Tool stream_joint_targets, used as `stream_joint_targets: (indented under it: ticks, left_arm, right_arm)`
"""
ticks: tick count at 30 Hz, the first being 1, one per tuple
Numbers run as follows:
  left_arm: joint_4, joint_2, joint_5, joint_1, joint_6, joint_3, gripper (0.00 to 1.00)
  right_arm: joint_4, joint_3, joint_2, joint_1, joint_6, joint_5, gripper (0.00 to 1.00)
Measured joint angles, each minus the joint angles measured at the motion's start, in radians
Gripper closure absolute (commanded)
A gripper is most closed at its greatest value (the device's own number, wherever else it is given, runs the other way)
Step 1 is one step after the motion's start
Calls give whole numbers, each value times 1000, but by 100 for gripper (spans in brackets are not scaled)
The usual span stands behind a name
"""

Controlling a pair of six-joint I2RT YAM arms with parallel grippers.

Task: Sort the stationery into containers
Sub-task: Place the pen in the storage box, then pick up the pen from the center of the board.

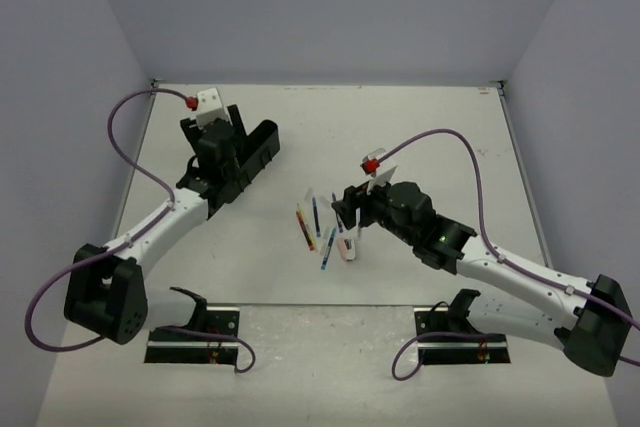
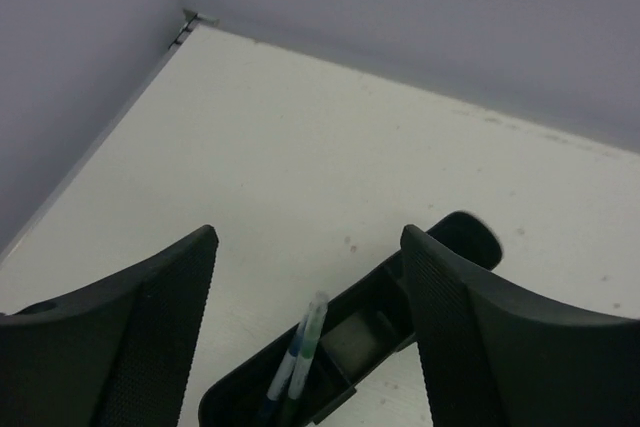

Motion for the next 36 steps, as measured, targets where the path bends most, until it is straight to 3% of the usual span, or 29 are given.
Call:
stream_joint_targets:
  ticks: [1,6,9,12,16,20,36]
  left_arm:
    - [-55,-28,14,0,-19,36,2]
    - [-384,-191,171,-1,-125,306,0]
    - [-505,-328,279,-2,-144,355,0]
    - [-641,-486,340,-2,-148,302,0]
    - [-711,-688,351,-2,-150,77,0]
    - [-812,-772,359,-2,-157,-109,0]
    - [-818,-804,392,-21,-158,-123,0]
  right_arm:
    - [-3,2,12,-5,2,0,33]
    - [-59,43,116,-42,40,19,33]
    - [-106,64,151,-60,77,34,33]
    - [-154,99,185,-83,117,51,34]
    - [-257,185,272,-138,203,68,38]
    - [-328,240,374,-171,274,75,48]
    - [-544,431,717,-223,351,41,66]
